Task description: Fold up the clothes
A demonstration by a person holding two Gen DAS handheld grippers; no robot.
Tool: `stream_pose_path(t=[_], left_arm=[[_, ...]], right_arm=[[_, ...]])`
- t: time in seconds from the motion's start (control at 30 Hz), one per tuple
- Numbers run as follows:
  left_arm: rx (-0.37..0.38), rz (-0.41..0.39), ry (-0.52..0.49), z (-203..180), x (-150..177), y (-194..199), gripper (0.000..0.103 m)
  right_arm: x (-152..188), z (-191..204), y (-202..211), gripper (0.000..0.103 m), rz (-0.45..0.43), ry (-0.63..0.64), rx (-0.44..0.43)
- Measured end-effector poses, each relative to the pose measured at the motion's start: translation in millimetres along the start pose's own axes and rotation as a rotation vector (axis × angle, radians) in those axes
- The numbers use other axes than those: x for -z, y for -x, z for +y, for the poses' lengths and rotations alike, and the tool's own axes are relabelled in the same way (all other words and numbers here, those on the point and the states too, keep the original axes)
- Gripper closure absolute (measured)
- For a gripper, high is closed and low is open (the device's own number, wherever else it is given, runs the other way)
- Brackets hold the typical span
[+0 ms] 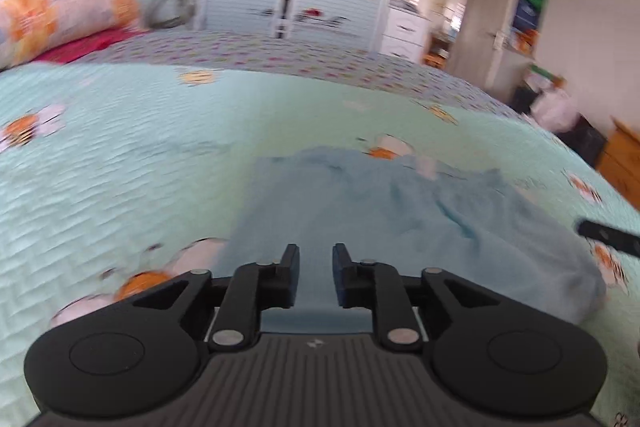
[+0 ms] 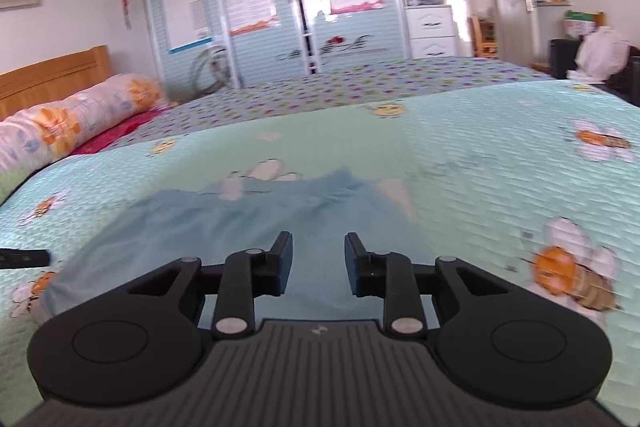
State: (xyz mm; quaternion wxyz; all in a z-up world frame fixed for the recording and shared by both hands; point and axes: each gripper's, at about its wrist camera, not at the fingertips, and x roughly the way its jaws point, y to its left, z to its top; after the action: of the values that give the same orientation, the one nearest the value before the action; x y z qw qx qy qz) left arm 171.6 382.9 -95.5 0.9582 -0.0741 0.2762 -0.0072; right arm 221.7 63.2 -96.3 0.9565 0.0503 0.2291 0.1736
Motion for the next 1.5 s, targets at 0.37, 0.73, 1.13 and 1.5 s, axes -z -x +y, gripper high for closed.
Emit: stream_pose_path(t=[0.37, 0.73, 1.13, 1.5], left_arm=[[0.072, -0.101, 0.028, 7, 32, -31, 0.076], [0.157, -0.11, 0.249, 36, 28, -42, 0.064], [0.156, -0.114, 0.265, 39, 31, -40, 0.064], [0.16, -0.103, 0.275, 41, 34, -42, 0.064]], right_arm=[[-54, 73, -109, 0.044, 0.147, 0.484, -0.191], [-37, 90, -167, 0.072, 0.311, 0.754, -0.197], [-70, 110, -162, 0.089, 0.185, 0.778, -0.092], [-61, 77, -168, 0.049, 0.187, 0.541, -0.027]])
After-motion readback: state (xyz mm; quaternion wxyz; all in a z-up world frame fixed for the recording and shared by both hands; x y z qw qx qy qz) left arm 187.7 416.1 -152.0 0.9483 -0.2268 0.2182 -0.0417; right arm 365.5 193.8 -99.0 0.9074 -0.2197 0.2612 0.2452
